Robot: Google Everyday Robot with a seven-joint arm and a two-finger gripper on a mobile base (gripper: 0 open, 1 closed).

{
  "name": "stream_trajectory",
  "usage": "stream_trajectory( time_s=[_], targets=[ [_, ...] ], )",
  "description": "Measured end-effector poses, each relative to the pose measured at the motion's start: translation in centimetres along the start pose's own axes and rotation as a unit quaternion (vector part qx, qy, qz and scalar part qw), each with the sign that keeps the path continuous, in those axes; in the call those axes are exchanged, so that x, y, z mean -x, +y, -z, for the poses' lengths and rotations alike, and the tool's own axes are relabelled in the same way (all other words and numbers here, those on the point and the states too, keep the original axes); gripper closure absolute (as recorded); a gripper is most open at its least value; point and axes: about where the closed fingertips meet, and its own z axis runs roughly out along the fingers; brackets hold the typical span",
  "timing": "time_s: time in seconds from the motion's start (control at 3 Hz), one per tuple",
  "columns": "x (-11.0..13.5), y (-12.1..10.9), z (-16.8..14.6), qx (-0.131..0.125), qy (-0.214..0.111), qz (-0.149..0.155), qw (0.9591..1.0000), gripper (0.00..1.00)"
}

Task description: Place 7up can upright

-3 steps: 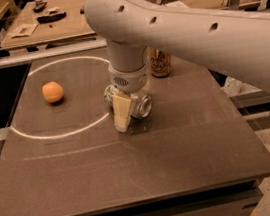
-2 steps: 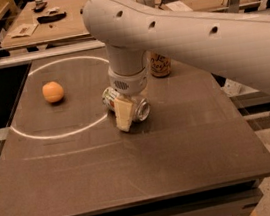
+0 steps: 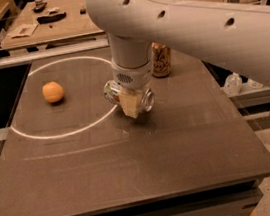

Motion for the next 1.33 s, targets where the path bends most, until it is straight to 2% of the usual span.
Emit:
stream_trajectory(
  time_s=[0.33,0.67,1.0,1.33],
  targets=[
    [-0.9,-0.8,3.1,0.002,-0.036,-0.002,0.9993,1.0],
    [-2.1,-1.8,5.7,0.032,-0.096,0.001,0.9948,1.0],
    [-4.2,-3.0,6.3,0.092,-0.178,0.016,0.9795,1.0],
    [-6.1,-2.8,6.6,0.15,-0.266,0.045,0.9512,1.0]
  ],
)
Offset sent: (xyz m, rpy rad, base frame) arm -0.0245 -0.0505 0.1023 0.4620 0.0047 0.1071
